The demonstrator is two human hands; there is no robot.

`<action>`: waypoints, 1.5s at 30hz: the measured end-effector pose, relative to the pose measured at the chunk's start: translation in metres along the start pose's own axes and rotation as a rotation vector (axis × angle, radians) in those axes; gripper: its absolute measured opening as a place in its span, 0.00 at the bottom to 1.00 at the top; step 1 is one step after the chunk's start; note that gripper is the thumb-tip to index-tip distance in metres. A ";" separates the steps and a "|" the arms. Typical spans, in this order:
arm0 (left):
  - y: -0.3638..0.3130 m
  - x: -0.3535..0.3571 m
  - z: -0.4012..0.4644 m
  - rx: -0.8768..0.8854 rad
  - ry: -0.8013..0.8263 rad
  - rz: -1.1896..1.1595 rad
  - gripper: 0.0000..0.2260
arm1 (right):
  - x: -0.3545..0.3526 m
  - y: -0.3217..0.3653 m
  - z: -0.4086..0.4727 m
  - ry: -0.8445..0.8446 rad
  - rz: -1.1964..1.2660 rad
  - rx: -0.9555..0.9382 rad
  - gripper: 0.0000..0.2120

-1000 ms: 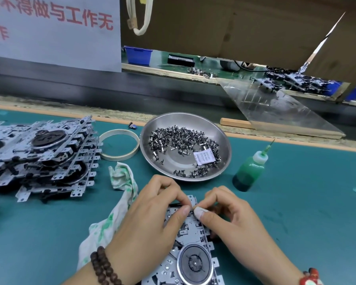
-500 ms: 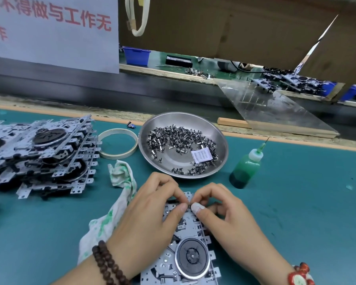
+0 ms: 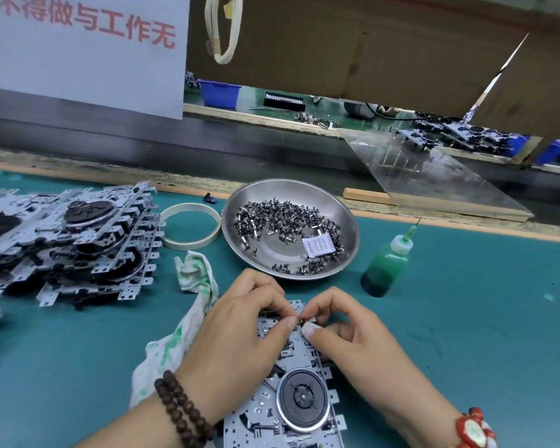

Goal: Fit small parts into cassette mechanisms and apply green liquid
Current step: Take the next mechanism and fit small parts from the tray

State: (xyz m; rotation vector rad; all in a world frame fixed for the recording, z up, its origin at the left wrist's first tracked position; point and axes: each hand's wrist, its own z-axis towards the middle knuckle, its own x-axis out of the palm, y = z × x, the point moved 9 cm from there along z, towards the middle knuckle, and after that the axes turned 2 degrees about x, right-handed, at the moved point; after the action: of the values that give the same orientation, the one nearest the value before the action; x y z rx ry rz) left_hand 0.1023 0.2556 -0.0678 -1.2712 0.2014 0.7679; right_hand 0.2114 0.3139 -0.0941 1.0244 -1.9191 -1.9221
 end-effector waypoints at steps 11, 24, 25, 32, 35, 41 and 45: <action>0.003 0.001 0.000 0.009 -0.007 0.005 0.10 | 0.000 -0.003 0.000 -0.037 0.032 0.048 0.13; -0.008 -0.002 -0.005 0.135 -0.018 0.029 0.06 | 0.001 0.002 -0.002 -0.123 0.040 0.064 0.14; -0.011 -0.003 -0.006 0.165 -0.024 0.038 0.08 | 0.001 0.002 -0.003 -0.128 0.036 0.067 0.14; -0.022 -0.003 -0.009 0.265 -0.038 0.158 0.08 | -0.001 0.001 -0.006 -0.178 -0.018 0.078 0.11; -0.025 -0.002 -0.010 0.278 -0.034 0.191 0.07 | 0.000 0.001 -0.007 -0.123 -0.031 0.085 0.10; -0.013 -0.004 -0.007 0.137 -0.025 0.082 0.06 | -0.077 0.005 -0.036 -0.628 0.035 -0.055 0.16; 0.009 -0.015 0.001 -0.047 -0.041 -0.084 0.08 | -0.110 -0.007 -0.032 -0.828 -0.045 0.013 0.32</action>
State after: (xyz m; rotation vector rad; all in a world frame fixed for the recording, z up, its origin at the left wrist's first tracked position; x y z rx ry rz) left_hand 0.0853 0.2509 -0.0669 -1.2994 0.0967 0.7299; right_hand 0.3132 0.3572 -0.0640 0.2531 -2.2834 -2.6224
